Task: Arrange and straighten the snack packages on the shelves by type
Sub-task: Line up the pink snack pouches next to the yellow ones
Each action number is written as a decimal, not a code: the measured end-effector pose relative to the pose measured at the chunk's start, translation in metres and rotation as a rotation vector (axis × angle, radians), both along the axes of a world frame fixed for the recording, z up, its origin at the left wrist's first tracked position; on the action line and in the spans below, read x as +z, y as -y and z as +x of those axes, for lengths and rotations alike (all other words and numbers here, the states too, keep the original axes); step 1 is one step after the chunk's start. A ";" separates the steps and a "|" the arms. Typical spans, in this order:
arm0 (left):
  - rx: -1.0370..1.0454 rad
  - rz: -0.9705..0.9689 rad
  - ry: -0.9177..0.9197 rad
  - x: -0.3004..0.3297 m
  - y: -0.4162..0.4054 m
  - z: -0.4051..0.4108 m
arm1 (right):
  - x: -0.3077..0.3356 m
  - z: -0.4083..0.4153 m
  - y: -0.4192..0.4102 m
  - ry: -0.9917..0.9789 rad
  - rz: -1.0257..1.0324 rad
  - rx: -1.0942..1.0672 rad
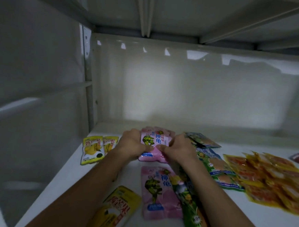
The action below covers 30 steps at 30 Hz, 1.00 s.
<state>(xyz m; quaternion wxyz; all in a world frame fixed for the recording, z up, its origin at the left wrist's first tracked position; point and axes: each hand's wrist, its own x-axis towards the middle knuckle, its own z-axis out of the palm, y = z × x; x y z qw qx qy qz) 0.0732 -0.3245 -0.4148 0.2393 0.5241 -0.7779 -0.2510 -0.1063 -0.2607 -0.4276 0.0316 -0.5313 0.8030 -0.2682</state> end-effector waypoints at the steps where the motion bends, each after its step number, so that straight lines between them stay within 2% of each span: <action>1: 0.010 -0.041 0.032 0.000 -0.004 0.003 | 0.001 -0.002 -0.003 -0.023 0.026 0.011; 5: -0.006 -0.121 0.159 0.001 -0.027 0.019 | 0.010 -0.020 -0.027 -0.047 0.186 0.068; 10: -0.276 -0.011 0.312 0.006 -0.064 0.037 | 0.014 -0.030 -0.046 0.082 0.323 0.290; 12: -0.294 0.012 0.289 0.002 -0.068 0.037 | 0.016 -0.022 -0.050 0.091 0.344 0.318; 15: -0.268 0.033 0.273 -0.002 -0.063 0.033 | 0.016 -0.011 -0.046 -0.024 0.336 0.257; 20: -0.194 -0.009 0.263 -0.008 -0.056 0.025 | 0.004 -0.006 -0.029 -0.179 0.183 0.149; 24: -0.113 -0.038 0.141 -0.017 -0.041 0.021 | -0.001 0.002 -0.021 -0.349 0.082 0.074; 26: -0.116 -0.029 0.107 -0.017 -0.035 0.017 | -0.004 0.002 -0.022 -0.346 0.044 0.097; 30: -0.130 -0.021 0.055 -0.018 -0.030 0.015 | -0.007 -0.016 -0.029 -0.194 0.076 0.236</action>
